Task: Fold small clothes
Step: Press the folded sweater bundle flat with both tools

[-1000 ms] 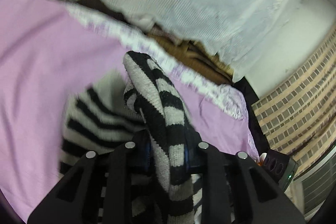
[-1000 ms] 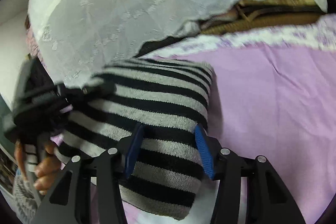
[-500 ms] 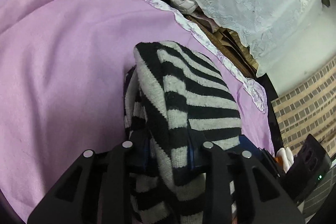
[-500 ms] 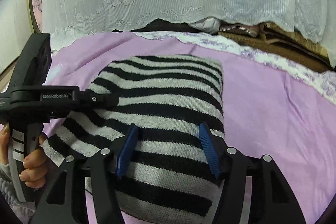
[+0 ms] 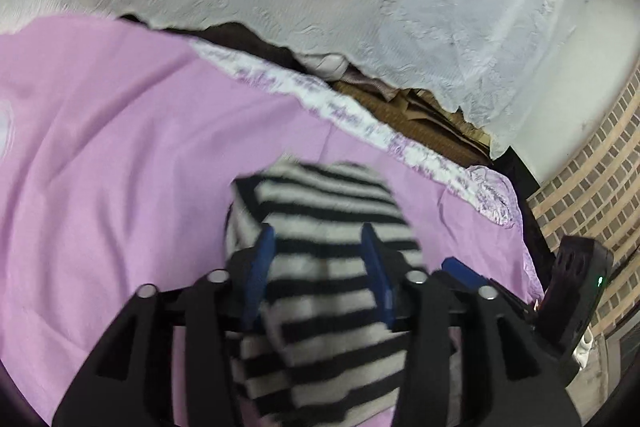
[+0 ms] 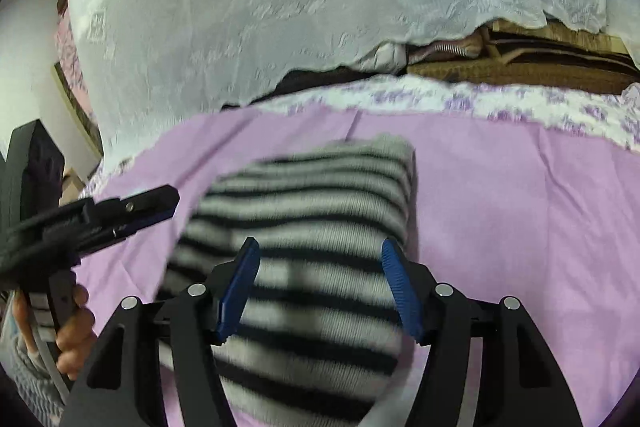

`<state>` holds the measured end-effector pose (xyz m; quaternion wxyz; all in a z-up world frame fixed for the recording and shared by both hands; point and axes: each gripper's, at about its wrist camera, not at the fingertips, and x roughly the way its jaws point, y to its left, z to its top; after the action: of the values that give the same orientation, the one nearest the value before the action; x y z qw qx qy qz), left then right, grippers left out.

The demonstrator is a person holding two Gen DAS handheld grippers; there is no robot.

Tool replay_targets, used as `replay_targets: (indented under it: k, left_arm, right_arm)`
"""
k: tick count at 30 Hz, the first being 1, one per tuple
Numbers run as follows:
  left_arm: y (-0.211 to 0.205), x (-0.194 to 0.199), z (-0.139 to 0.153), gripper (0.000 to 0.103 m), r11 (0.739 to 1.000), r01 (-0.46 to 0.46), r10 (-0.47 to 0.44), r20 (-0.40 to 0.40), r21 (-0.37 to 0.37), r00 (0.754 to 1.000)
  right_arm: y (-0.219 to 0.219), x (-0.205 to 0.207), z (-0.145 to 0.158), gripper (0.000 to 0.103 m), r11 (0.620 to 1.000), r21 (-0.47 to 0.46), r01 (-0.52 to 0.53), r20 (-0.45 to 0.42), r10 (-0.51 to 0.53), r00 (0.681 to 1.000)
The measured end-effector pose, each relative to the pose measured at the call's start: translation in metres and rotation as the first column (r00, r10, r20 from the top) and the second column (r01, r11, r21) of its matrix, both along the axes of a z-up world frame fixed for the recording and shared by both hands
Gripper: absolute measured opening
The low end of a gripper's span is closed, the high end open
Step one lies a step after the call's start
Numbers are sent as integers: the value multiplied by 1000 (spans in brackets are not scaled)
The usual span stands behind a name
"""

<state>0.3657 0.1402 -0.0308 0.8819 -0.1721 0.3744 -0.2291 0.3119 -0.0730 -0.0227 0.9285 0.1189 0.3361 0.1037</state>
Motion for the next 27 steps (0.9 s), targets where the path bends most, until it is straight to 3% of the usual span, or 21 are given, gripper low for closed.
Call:
replay_targets:
  k: [2,4,5,6,7,10,13,17,22,24,27]
  left_arm:
    - [-12,13,4,50,1000,17,-16,-11,11,1000]
    - [-25,30,-2,50,999,43,-43,-47,-4,998]
    - [-30,38,-8,50,999,52,-52,-72,-3,996]
    - [-38,47,-20,50,998,65,-64,-109,8,992]
    - [-42,53,-29,50,997,74,-71,-128,20,989]
    - [-43,61,-48,49,995,89,-83,-138,38,987]
    - [-37,63,-55,48,996,93,-92,-128,5,988]
    - [-39,58,-61,41,995,88,-83,-85,48,993]
    - [-25,35,-52,40,1000,24,-25,-58,-10,998]
    - [-20,15,-42,49,1000,16,-16,-13,-7,1000]
    - [-17,-12,-21,53,1000,28,-28,45,1,999]
  right_arm:
    - [-3,17,7,63,1000,1,6,-14,-5,1000]
    - [-4,42,11,48,1000,0,-3,-46,3,999]
    - [-4,52,10,34,1000,-4,-7,-65,7,998]
    - [-3,65,8,26,1000,-10,-18,-92,17,996]
    - [-3,72,5,25,1000,-14,-24,-109,22,994]
    - [-1,94,-16,25,999,-32,-41,-188,34,982]
    - [-2,105,-42,28,999,-25,-44,-234,37,972]
    - [-5,103,-49,29,999,15,-30,-225,33,974]
    - [-3,78,-33,33,1000,-31,3,-137,-7,991]
    - [-3,55,-21,34,999,-45,14,-79,-18,997]
    - [-2,18,-4,35,998,-65,6,6,-6,1000]
